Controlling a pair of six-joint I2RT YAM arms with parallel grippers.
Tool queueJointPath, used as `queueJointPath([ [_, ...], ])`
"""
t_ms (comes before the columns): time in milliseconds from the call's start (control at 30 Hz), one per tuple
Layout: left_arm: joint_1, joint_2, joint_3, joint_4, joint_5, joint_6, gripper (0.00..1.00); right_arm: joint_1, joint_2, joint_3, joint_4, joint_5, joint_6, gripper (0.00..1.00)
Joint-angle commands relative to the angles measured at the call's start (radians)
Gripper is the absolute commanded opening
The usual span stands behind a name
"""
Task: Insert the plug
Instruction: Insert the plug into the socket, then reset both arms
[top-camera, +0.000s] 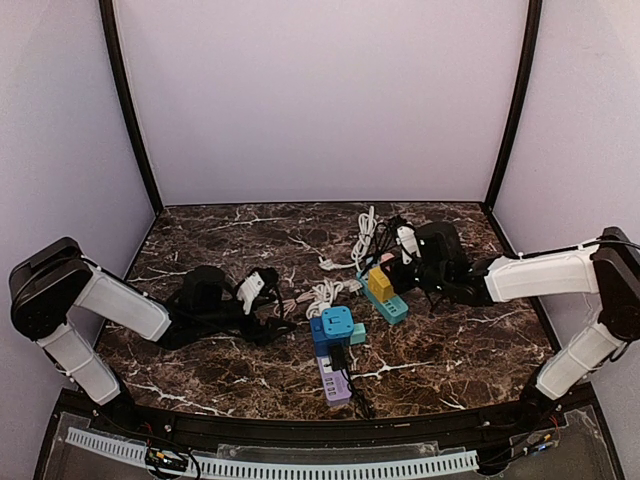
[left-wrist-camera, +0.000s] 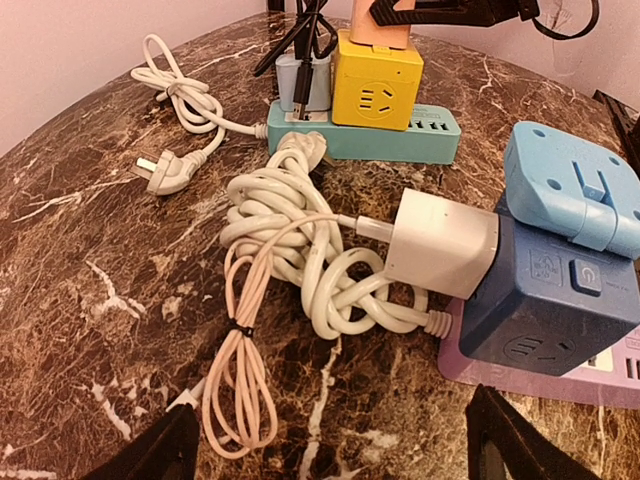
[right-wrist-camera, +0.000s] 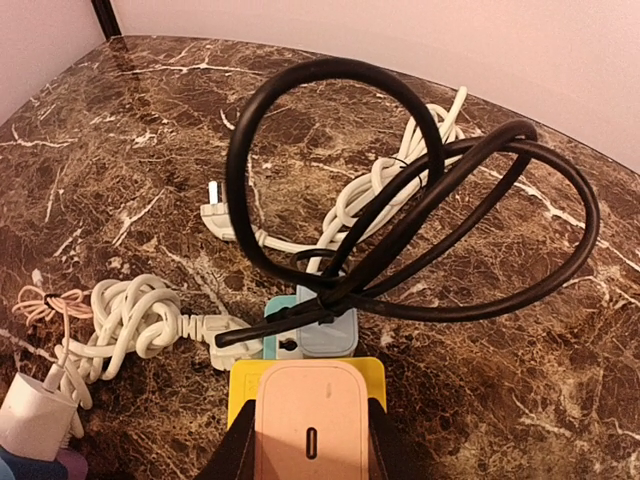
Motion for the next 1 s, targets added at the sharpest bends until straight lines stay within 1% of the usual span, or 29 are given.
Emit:
queueJointPath([
  [0,0.000,0.013,0.012,-0.005,-0.006,0.017,0.84,0.051,0.087,-0.051,-0.302,-0.020,0.118,0.00],
  [33,0.002,0.014,0.016,-0.008,-0.005,0.013,0.84,0.052,0.079,-0.033,-0.318,-0.006,0.114,0.10],
  [67,0.007,0.010,0.028,-0.020,-0.002,0.009,0.84,0.051,0.068,-0.011,-0.330,0.000,0.105,0.29],
  [133,0.016,-0.003,0.043,-0.026,0.002,0.013,0.85,0.051,0.050,0.049,-0.364,-0.001,0.078,0.67],
  [167,0.018,-0.009,0.054,-0.027,0.002,0.016,0.85,0.052,0.044,0.089,-0.397,0.005,0.073,0.95],
  [200,0.022,-0.013,0.062,-0.037,0.005,0.018,0.85,0.051,0.036,0.125,-0.423,0.012,0.068,0.98],
  [333,0.041,-0.057,0.104,-0.083,0.007,0.014,0.86,0.049,-0.053,0.207,-0.459,0.024,0.068,0.99],
  [433,0.077,-0.110,0.117,-0.123,-0.010,-0.015,0.87,0.043,-0.121,0.250,-0.484,-0.011,0.062,0.99],
  [500,0.107,-0.136,0.129,-0.180,-0.038,-0.057,0.87,0.037,-0.161,0.294,-0.512,-0.027,0.059,0.99],
  [600,0.168,-0.165,0.164,-0.294,-0.106,-0.181,0.87,-0.008,-0.218,0.343,-0.536,-0.028,0.074,0.99],
  [667,0.222,-0.185,0.189,-0.381,-0.147,-0.219,0.88,-0.062,-0.254,0.350,-0.532,-0.006,0.076,0.99],
  [733,0.281,-0.225,0.208,-0.460,-0.203,-0.221,0.88,-0.140,-0.279,0.321,-0.506,0.013,0.047,0.99],
  [800,0.370,-0.263,0.204,-0.531,-0.251,-0.212,0.88,-0.249,-0.306,0.255,-0.453,0.013,0.008,0.99],
  [833,0.394,-0.277,0.201,-0.549,-0.290,-0.212,0.88,-0.303,-0.321,0.219,-0.422,-0.004,0.002,0.99],
  [867,0.452,-0.306,0.191,-0.583,-0.299,-0.217,0.88,-0.352,-0.336,0.177,-0.388,-0.034,0.000,0.99],
  [900,0.484,-0.322,0.184,-0.598,-0.307,-0.231,0.88,-0.397,-0.357,0.138,-0.352,-0.054,-0.002,0.99],
  [933,0.548,-0.356,0.168,-0.626,-0.309,-0.240,0.88,-0.430,-0.383,0.092,-0.297,-0.062,-0.009,0.99],
  [967,0.576,-0.375,0.158,-0.636,-0.309,-0.250,0.88,-0.454,-0.407,0.049,-0.269,-0.057,-0.015,0.99],
])
